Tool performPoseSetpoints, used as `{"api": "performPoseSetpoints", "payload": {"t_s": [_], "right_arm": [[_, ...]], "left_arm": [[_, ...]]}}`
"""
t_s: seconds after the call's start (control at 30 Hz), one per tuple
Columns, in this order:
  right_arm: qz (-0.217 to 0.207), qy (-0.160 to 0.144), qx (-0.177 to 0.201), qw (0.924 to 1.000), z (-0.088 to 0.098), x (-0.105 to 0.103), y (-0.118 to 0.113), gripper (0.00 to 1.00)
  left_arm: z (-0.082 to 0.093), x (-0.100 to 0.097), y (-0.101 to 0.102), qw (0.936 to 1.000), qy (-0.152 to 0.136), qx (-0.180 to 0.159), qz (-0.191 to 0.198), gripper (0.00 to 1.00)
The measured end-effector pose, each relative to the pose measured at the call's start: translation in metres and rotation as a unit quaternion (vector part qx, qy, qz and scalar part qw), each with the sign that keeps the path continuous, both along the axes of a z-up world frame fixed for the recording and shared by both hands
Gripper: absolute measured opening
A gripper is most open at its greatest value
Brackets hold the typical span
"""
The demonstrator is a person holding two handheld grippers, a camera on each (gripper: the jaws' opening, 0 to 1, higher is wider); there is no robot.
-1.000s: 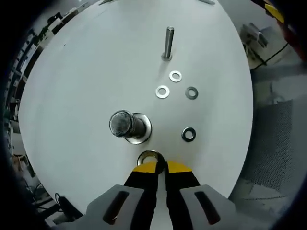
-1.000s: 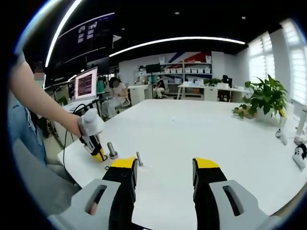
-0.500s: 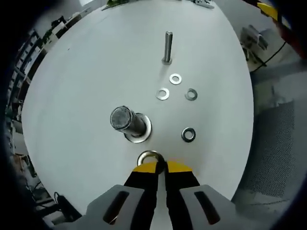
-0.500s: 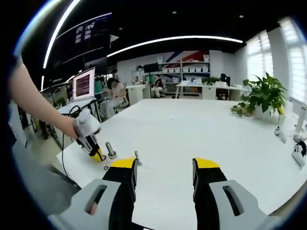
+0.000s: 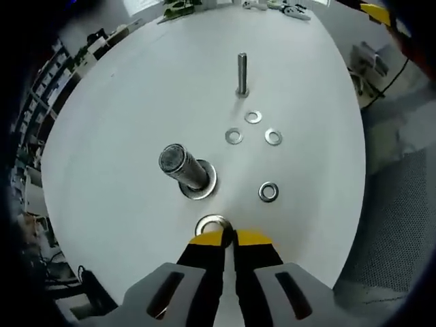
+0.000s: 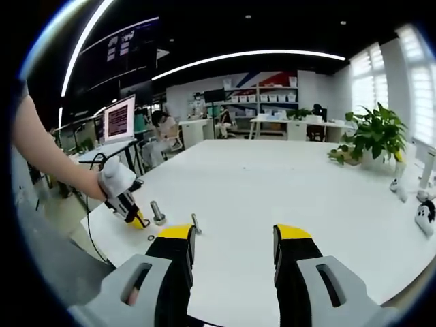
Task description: Place the washer onto the threaded stud by aligning its center hole with the stud, sliding it down to the base, and recovering from edge contact or off-axis alignment until the washer reaches the visible bottom stop.
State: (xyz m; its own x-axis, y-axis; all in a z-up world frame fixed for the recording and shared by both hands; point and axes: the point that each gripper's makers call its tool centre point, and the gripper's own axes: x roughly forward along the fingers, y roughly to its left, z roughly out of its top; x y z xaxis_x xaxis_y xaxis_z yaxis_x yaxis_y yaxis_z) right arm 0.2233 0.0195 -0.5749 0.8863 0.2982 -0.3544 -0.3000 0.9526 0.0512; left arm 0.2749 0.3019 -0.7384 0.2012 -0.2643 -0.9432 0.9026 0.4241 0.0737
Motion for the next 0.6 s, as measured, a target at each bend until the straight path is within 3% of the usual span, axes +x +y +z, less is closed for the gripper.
{"api": "performPoseSetpoints", "payload": {"t_s": [0.6], "right_arm": [[0.010, 0.000, 0.006, 0.9999, 0.000, -0.001, 0.006, 0.48]], "left_arm": [[0.030, 0.003, 0.002, 0.9988, -0.046, -0.014, -0.010, 0.01]]}}
